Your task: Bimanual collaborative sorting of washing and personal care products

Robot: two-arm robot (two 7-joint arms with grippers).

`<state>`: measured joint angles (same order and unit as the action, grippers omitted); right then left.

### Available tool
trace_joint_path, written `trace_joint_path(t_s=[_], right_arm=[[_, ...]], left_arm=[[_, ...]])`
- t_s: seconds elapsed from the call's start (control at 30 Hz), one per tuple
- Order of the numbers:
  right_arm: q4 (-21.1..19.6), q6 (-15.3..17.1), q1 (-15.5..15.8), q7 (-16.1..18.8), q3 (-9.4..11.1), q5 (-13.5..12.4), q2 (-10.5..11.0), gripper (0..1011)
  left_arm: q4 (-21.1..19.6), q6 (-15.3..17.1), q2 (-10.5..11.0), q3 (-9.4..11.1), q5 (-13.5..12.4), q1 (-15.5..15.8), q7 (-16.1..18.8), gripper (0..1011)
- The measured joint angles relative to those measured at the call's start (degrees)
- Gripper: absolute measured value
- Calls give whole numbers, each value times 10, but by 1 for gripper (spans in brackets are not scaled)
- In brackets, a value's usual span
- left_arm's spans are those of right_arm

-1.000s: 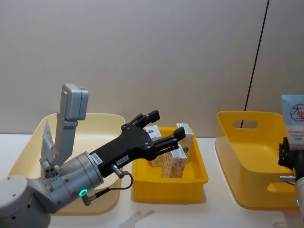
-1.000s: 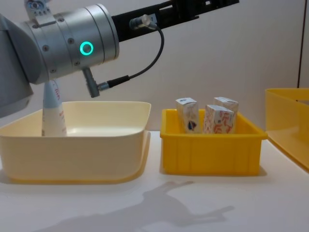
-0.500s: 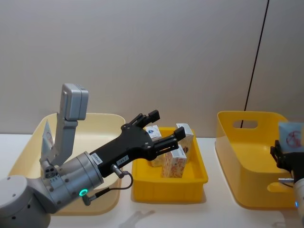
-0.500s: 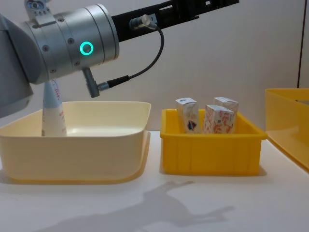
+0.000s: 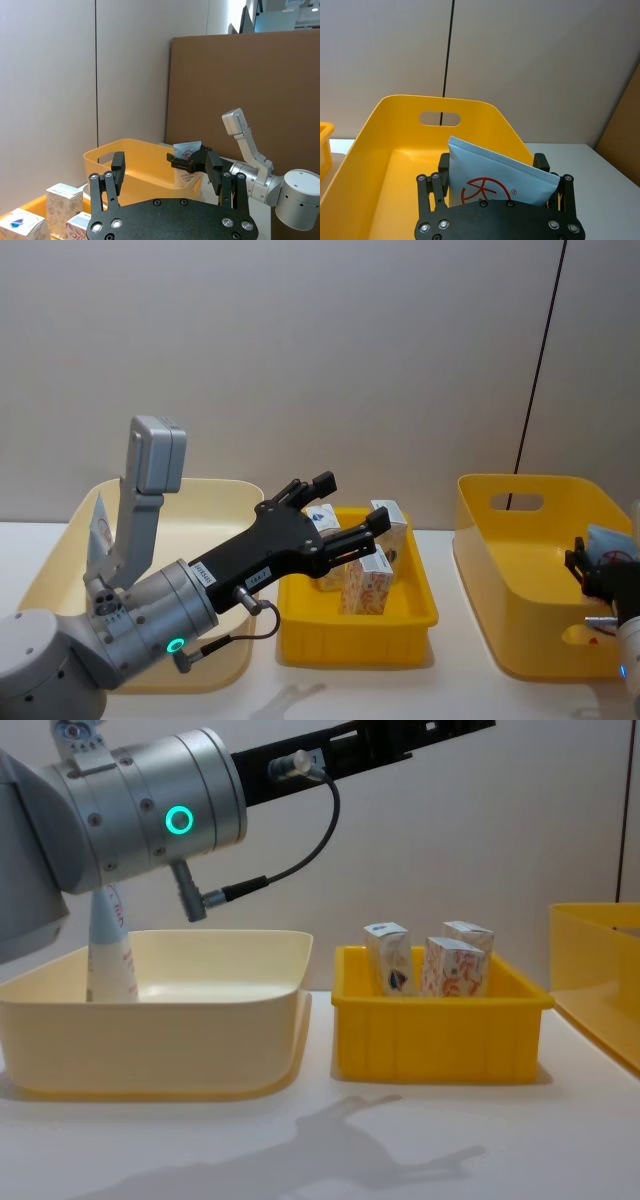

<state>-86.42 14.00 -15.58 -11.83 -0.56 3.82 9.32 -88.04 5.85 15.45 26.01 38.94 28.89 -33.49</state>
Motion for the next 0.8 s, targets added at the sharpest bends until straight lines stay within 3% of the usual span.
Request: trace_joint_path(t_s=[0.8], right_arm=[[-2, -6, 0, 6, 0, 1, -2, 1001]], left_arm=[[0, 0, 0, 0, 0, 0, 0, 1003]])
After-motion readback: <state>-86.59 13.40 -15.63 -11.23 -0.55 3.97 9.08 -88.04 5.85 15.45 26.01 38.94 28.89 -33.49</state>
